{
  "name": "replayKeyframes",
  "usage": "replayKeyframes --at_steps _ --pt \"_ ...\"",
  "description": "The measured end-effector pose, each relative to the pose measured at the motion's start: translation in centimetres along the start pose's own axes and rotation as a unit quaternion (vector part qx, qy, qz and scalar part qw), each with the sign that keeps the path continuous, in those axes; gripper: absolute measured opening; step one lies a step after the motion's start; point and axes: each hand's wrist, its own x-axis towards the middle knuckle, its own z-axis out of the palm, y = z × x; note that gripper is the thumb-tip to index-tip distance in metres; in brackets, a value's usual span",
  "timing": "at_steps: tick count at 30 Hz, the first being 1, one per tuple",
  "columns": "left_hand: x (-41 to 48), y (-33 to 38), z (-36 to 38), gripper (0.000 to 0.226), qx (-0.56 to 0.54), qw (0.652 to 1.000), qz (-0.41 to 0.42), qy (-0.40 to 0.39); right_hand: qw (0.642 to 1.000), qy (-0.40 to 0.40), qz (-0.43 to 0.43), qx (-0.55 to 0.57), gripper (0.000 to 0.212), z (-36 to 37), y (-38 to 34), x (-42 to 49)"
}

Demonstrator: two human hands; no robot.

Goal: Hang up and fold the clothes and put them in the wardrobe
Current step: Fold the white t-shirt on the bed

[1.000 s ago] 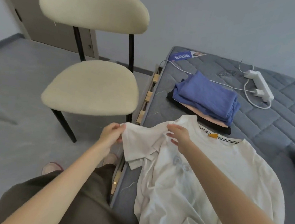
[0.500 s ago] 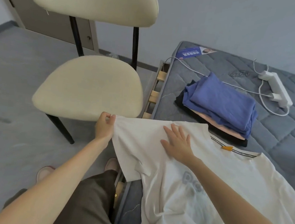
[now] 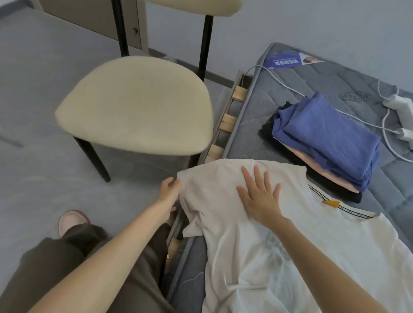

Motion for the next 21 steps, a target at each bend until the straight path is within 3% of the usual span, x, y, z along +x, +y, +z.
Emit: replayKeyframes --at_steps 4,9,15,21 --pt "-1.6 -3.2 0.4 0.052 0.027 0.983 -0.159 -0.089 0.998 0.023 -0.005 0.065 0.055 0.5 -0.7 -1.2" --pt "-3.0 -4.3 -0.1 0.038 -0.039 0.976 -0.187 -0.107 0.986 0.073 -0.013 0.150 0.051 1.1 -1.4 -2.7" --pt "-4.1 -2.9 -1.7 0.017 -0.106 0.994 -0.027 -0.013 0.977 0.116 -0.031 0.177 0.047 1.1 -2.6 -4.0" --pt "-3.7 -2.5 -4.6 0.021 0.067 0.983 0.169 0.036 0.979 0.126 -0.072 0.146 0.045 1.4 -3.9 -5.2"
